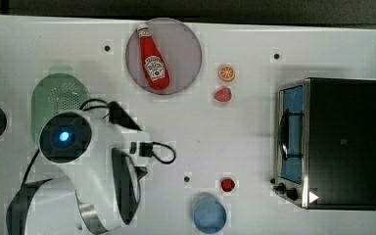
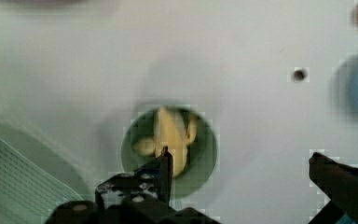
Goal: Pick Banana and place it in mug.
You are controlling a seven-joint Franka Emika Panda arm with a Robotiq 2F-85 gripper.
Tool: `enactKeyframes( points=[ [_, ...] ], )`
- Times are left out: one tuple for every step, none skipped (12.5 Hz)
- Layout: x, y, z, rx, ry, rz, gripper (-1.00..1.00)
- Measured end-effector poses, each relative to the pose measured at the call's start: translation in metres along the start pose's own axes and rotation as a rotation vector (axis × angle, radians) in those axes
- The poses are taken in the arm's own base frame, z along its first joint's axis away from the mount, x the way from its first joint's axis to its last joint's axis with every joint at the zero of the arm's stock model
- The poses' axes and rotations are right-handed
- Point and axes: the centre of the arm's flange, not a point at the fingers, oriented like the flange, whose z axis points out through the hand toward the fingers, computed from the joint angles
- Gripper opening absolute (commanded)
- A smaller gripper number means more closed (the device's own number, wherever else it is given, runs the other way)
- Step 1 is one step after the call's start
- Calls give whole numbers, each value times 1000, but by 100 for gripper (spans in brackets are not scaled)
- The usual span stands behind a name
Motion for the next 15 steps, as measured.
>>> enactKeyframes(
  points=[
    [23,10,-35,49,12,34,100],
    [48,24,-72,96,23,66,100],
    [71,41,-107,121,34,85,100],
    [93,62,-135,151,43,114,100],
    [111,85,-158,192,61,142,100],
    [126,111,-172,222,71,170,100],
    [138,132,-180,226,66,188,100],
    [146,146,-185,220,60,179,100],
    [153,154,-185,205,65,154,100],
    [158,158,-182,192,60,134,100],
    [161,160,-175,172,22,128,100],
    [161,163,-168,142,-1,114,100],
    [160,167,-159,105,-3,95,100],
    [157,166,-152,83,-18,77,100],
    [155,162,-148,60,-28,70,100]
  ],
)
